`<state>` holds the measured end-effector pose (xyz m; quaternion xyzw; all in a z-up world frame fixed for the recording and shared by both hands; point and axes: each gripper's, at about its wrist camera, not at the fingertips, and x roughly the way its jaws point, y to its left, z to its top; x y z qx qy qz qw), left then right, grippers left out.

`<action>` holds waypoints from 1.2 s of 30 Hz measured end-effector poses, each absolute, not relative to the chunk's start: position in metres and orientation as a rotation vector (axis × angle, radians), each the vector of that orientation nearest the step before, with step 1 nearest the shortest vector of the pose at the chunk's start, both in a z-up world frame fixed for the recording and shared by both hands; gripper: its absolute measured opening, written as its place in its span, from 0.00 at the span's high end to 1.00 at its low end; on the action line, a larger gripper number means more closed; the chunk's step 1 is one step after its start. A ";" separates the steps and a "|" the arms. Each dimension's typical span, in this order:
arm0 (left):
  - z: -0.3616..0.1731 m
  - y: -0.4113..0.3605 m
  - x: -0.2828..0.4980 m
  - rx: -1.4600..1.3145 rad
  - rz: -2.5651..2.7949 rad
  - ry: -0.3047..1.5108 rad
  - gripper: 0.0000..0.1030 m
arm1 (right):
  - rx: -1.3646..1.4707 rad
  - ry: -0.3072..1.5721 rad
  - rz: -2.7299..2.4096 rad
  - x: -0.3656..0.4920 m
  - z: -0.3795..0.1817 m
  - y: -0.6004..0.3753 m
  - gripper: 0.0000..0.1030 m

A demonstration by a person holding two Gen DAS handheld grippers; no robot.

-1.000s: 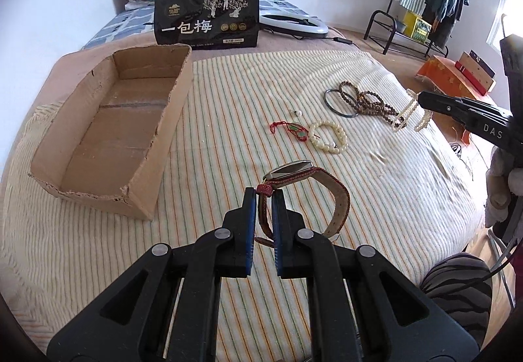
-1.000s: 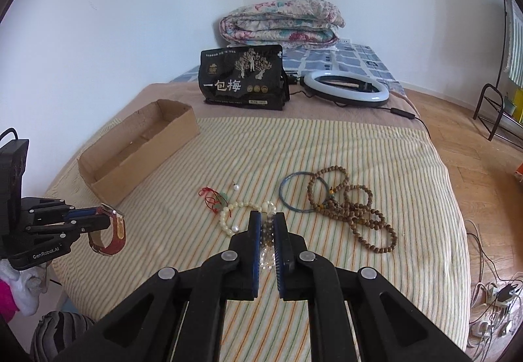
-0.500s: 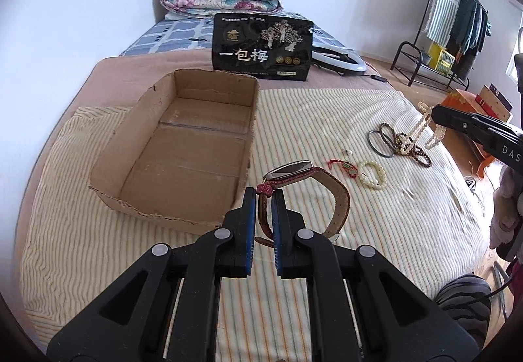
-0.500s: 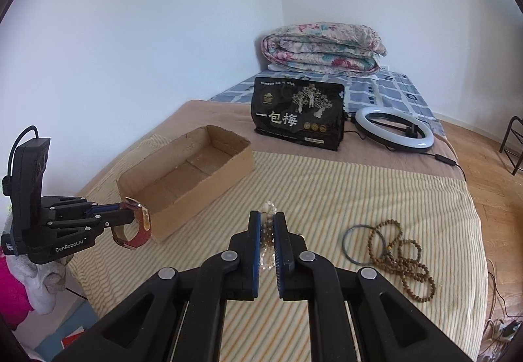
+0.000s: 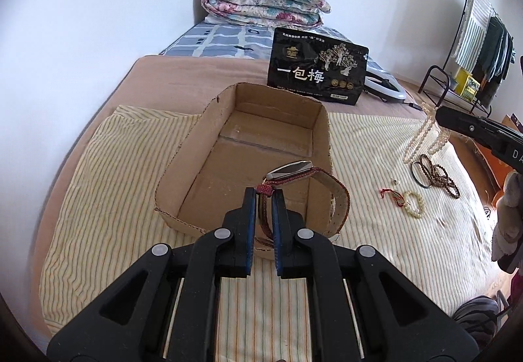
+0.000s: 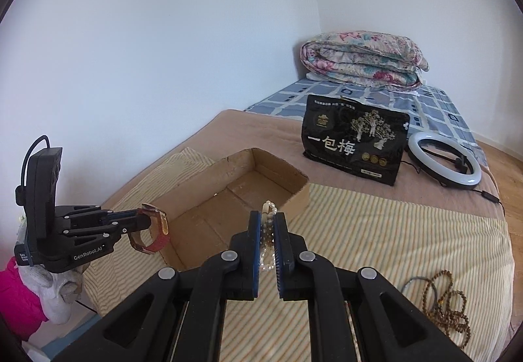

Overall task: Organize jewelry
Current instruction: 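Carry the watch with the left tool and pearls with the right tool over the box, then open the left tool over the box while the right tool releases the pearls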

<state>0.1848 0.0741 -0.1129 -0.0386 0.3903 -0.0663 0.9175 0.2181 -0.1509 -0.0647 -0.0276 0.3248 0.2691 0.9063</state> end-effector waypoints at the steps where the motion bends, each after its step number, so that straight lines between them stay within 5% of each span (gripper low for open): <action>1: -0.114 0.077 0.187 -0.082 -0.133 0.803 0.93 | -0.057 0.671 0.564 0.222 -0.065 -0.145 0.95; 32: -0.153 0.105 0.225 -0.126 -0.096 0.878 0.93 | -0.040 0.782 0.618 0.296 -0.129 -0.070 0.93; 36: -0.151 0.106 0.223 -0.139 -0.087 0.873 0.83 | -0.044 0.772 0.609 0.293 -0.125 -0.072 0.72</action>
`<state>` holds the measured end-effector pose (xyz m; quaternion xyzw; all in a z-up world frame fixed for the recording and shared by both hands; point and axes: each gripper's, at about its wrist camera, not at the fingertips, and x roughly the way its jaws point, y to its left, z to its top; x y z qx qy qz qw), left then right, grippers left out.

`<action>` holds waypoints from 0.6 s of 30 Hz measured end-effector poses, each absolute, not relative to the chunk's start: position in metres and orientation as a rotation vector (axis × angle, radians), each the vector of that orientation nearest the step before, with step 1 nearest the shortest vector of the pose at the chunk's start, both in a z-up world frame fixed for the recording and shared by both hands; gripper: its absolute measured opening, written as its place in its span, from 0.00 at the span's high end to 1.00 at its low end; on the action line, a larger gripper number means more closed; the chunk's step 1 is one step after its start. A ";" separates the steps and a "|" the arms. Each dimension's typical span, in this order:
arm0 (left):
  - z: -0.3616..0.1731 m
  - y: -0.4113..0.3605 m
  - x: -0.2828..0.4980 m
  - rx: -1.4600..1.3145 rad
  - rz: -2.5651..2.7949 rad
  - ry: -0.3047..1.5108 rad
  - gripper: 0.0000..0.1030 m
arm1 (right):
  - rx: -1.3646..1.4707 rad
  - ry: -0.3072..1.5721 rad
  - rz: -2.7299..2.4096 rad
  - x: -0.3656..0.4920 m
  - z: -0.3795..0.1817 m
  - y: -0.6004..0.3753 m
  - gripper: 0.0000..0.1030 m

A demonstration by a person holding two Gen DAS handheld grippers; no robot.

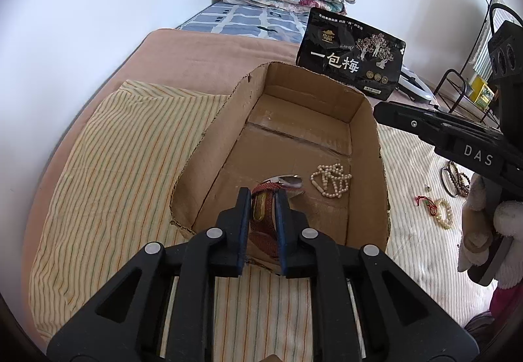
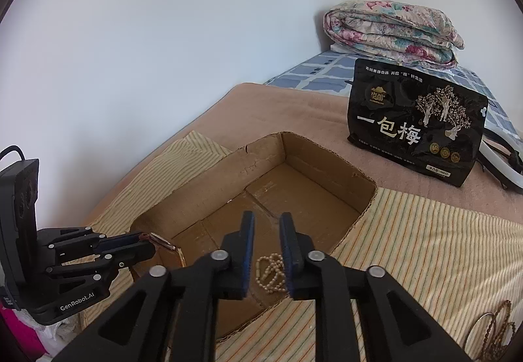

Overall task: Organize jewelry
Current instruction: 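Open the left tool over the box while the right tool releases the pearls, then withdraw both open tools from the box toward the remaining jewelry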

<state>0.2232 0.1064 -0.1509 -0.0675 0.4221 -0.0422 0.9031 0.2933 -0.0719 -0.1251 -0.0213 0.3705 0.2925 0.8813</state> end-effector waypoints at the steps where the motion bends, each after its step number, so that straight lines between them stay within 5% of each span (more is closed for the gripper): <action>1: -0.150 0.107 0.223 -0.147 -0.082 0.871 0.80 | -0.046 0.769 0.606 0.292 -0.124 -0.073 0.72; 3: -0.147 0.109 0.221 -0.161 -0.076 0.861 0.67 | -0.049 0.765 0.600 0.289 -0.121 -0.075 0.69; 5: -0.144 0.111 0.219 -0.161 -0.071 0.853 0.66 | -0.054 0.759 0.593 0.286 -0.118 -0.076 0.64; 7: -0.142 0.112 0.217 -0.165 -0.063 0.849 0.66 | -0.062 0.749 0.577 0.283 -0.115 -0.078 0.48; 11: -0.136 0.111 0.212 -0.163 -0.060 0.838 0.66 | -0.064 0.734 0.560 0.276 -0.107 -0.082 0.40; 15: -0.129 0.110 0.205 -0.164 -0.062 0.824 0.67 | -0.069 0.714 0.530 0.266 -0.099 -0.088 0.18; 18: -0.122 0.107 0.199 -0.160 -0.066 0.813 0.66 | -0.072 0.695 0.503 0.259 -0.091 -0.095 0.12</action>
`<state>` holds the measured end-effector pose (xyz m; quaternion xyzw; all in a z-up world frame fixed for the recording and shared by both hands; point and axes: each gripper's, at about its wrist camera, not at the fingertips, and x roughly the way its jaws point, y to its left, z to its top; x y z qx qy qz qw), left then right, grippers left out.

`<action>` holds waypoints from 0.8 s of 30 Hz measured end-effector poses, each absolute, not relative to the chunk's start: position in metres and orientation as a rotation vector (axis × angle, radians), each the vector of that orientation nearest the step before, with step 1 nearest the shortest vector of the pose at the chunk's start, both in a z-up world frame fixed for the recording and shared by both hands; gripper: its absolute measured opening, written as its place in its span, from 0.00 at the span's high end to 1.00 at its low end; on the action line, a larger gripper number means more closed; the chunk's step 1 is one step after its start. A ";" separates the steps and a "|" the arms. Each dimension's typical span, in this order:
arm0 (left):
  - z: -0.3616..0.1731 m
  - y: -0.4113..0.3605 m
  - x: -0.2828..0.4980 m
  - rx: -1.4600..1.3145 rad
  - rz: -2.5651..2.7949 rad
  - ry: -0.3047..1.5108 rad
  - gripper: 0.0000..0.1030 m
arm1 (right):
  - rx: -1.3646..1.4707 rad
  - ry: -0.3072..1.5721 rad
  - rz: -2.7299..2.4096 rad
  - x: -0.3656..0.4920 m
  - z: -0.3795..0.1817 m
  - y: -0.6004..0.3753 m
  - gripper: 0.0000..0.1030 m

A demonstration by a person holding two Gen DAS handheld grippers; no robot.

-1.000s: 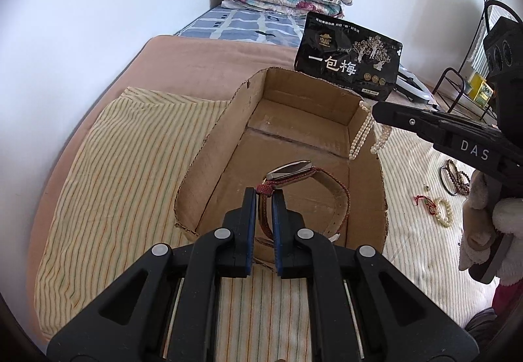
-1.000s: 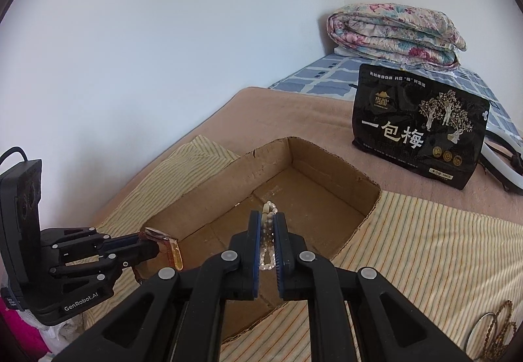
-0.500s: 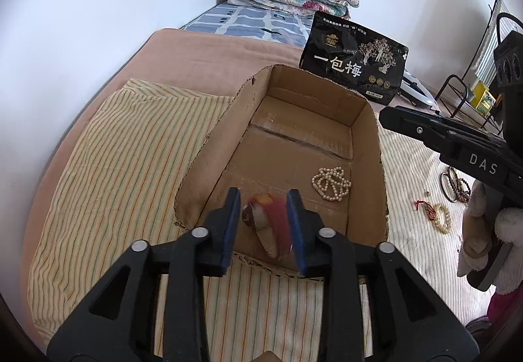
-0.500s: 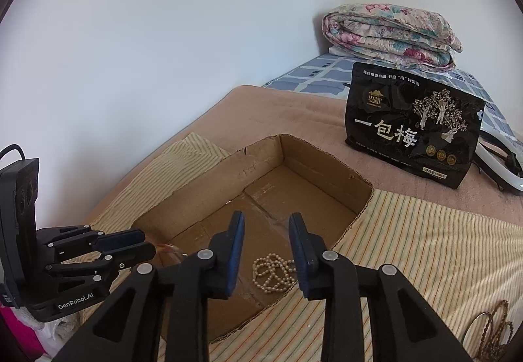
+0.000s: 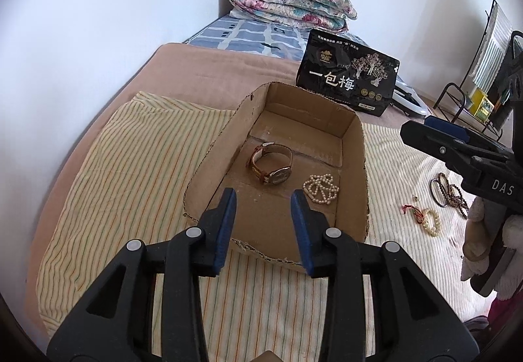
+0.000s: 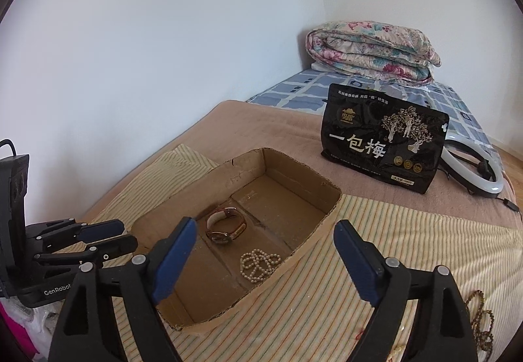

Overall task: Organize jewelry
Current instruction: 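Withdraw both open tools from the box toward the remaining jewelry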

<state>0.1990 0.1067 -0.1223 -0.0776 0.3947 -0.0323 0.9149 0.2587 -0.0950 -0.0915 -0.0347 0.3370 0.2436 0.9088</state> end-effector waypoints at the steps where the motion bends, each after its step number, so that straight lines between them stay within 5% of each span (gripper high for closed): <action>1: -0.120 0.106 0.197 -0.161 -0.069 0.808 0.66 | -0.070 0.691 0.495 0.256 -0.089 -0.098 0.09; 4: -0.114 0.102 0.191 -0.167 -0.078 0.793 0.66 | -0.068 0.671 0.462 0.248 -0.082 -0.108 0.00; 24: -0.093 0.027 0.163 -0.084 -0.206 0.710 0.59 | -0.137 0.616 0.214 0.195 -0.047 -0.220 0.00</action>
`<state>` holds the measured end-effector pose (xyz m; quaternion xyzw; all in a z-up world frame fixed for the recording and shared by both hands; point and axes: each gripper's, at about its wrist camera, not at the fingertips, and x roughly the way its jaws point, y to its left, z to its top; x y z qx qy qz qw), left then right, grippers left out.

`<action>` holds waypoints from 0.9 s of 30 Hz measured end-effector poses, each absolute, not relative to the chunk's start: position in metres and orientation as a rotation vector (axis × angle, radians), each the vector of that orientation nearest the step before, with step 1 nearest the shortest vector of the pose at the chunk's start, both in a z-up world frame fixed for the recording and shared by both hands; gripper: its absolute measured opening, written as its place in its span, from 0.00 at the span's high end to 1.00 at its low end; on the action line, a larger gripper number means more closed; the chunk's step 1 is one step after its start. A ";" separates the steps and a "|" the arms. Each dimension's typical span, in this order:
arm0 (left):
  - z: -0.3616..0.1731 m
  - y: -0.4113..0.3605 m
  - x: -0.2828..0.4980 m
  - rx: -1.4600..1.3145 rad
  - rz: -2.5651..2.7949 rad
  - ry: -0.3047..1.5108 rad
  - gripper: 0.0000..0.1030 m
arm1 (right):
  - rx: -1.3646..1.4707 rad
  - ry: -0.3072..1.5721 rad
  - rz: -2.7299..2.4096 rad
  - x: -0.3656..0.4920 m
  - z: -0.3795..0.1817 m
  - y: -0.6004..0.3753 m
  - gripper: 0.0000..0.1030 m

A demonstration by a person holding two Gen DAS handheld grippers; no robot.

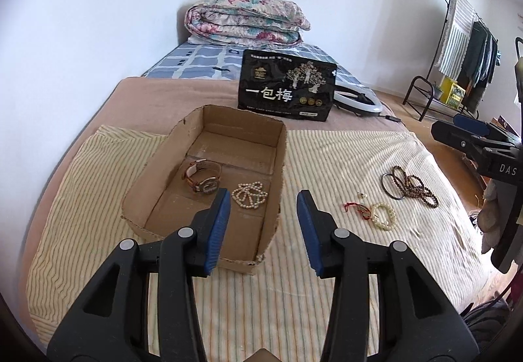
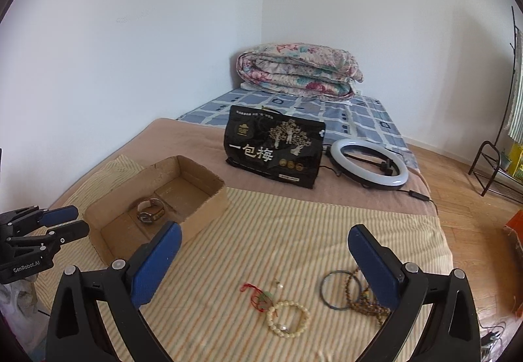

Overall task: Organize jewelry
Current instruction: 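Withdraw both open tools from the box toward the remaining jewelry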

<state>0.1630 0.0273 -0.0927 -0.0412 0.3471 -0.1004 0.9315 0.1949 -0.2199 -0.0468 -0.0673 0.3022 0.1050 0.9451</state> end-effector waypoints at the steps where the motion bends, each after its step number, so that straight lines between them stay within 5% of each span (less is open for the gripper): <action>1: -0.094 0.021 0.164 -0.079 -0.218 0.714 0.58 | -0.141 0.615 0.201 0.193 -0.046 -0.226 0.00; 27: -0.153 -0.101 0.200 0.016 -0.425 0.849 0.58 | -0.062 0.793 0.142 0.177 -0.135 -0.333 0.02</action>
